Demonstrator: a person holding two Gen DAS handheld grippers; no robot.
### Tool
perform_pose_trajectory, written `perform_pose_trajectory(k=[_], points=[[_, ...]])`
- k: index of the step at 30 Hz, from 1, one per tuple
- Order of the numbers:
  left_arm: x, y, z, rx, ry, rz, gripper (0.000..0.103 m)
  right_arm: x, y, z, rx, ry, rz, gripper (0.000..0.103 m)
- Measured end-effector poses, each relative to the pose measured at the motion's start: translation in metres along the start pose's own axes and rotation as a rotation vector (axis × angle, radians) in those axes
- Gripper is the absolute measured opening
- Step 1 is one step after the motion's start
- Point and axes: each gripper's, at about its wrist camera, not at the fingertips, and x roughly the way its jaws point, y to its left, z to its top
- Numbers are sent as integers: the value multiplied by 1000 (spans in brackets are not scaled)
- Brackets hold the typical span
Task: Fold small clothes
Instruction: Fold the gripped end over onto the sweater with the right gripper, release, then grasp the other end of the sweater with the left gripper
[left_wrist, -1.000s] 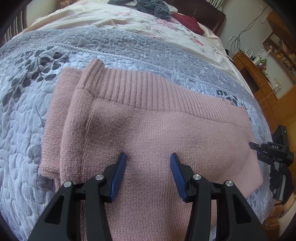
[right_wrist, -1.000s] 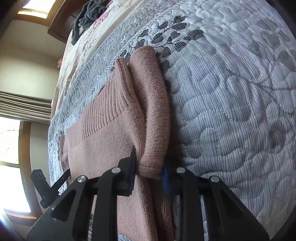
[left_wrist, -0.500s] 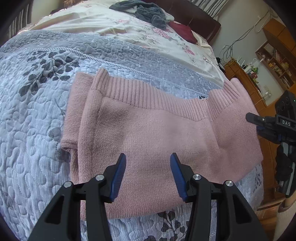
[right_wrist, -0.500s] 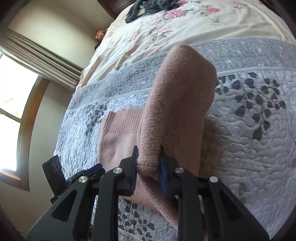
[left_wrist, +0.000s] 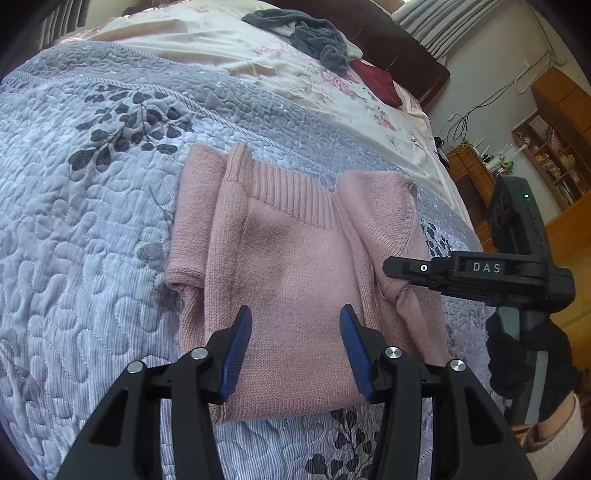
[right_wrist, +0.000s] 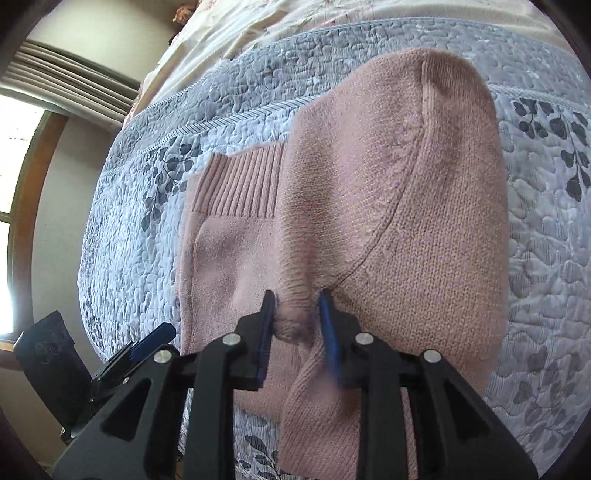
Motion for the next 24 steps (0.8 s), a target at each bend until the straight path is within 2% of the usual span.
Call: perform_pose_trajectory(k=[3, 6, 10, 15, 21, 24], points=[[1, 0, 0, -16, 8, -28, 50, 0, -3, -3, -3, 0, 51, 39], [3, -6, 1, -26, 9, -69, 50, -14, -11, -3, 32, -6, 143, 40], [12, -20, 6, -67, 25, -161, 51, -46, -22, -10, 30, -62, 184, 40], [45, -40, 13, -116, 83, -251, 53, -84, -54, -32, 44, -133, 172, 42], [96, -41, 15, -217, 164, -255, 53, -97, -108, -67, 109, -165, 151, 42], [112, -42, 15, -254, 176, -281, 53, -97, -129, -79, 136, -177, 148, 42]])
